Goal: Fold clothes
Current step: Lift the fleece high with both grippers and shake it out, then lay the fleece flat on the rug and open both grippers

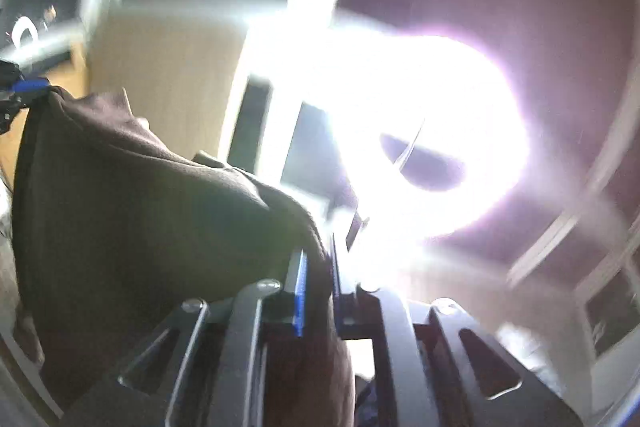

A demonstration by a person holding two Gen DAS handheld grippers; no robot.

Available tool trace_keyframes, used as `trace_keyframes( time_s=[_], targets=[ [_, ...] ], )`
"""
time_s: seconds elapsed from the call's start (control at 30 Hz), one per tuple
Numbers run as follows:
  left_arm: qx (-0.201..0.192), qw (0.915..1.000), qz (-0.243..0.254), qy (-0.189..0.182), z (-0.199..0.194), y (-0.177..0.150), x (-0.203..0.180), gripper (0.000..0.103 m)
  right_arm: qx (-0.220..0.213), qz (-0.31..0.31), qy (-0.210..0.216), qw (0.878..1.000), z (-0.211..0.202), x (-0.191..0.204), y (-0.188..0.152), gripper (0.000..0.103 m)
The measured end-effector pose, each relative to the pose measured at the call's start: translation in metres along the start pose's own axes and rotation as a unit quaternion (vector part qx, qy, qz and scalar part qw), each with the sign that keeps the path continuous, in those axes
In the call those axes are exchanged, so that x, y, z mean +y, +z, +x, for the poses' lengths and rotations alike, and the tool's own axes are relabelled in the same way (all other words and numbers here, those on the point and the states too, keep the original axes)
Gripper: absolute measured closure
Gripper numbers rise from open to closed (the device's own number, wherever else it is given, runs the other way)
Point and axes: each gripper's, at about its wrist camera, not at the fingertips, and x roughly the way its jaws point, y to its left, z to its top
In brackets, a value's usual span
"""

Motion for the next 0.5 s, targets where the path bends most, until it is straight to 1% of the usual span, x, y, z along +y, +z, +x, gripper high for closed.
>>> trace_keyframes(
  time_s=[0.03,0.1,0.13,0.17,0.2,0.23,0.27,0.33,0.37,0.43,0.5],
  targets=[
    [0.037,0.9993,0.008,0.003,0.037,-0.005,-0.005,0.082,0.046,-0.002,-0.004,0.999,0.041,0.002,-0.008,0.085],
    [0.072,0.9974,0.005,-0.002,0.081,-0.023,-0.006,0.082,0.115,-0.016,-0.035,0.993,0.099,0.007,-0.035,0.082],
    [0.081,0.9966,-0.007,-0.014,0.091,-0.034,-0.004,0.082,0.131,-0.022,-0.051,0.990,0.116,0.007,-0.052,0.077],
    [0.088,0.9955,-0.023,-0.028,0.098,-0.044,-0.001,0.082,0.143,-0.020,-0.055,0.988,0.127,0.004,-0.069,0.071],
    [0.093,0.9937,-0.038,-0.049,0.100,-0.058,0.002,0.081,0.158,-0.006,-0.046,0.986,0.134,-0.001,-0.088,0.057],
    [0.102,0.9907,-0.052,-0.074,0.100,-0.075,0.003,0.075,0.170,0.007,-0.033,0.985,0.136,-0.008,-0.103,0.051],
    [0.115,0.9865,-0.064,-0.098,0.099,-0.095,0.002,0.069,0.190,0.028,-0.013,0.981,0.140,-0.016,-0.124,0.051],
    [0.136,0.9799,-0.075,-0.125,0.092,-0.119,-0.010,0.067,0.219,0.052,0.008,0.974,0.144,-0.023,-0.156,0.051],
    [0.148,0.9756,-0.082,-0.140,0.088,-0.134,-0.017,0.066,0.229,0.061,0.018,0.971,0.142,-0.019,-0.179,0.051],
    [0.178,0.9634,-0.113,-0.165,0.083,-0.163,-0.029,0.065,0.252,0.078,0.038,0.964,0.145,-0.013,-0.209,0.051],
    [0.203,0.9502,-0.143,-0.188,0.079,-0.188,-0.043,0.065,0.272,0.095,0.058,0.956,0.150,-0.011,-0.226,0.051]
  ],
)
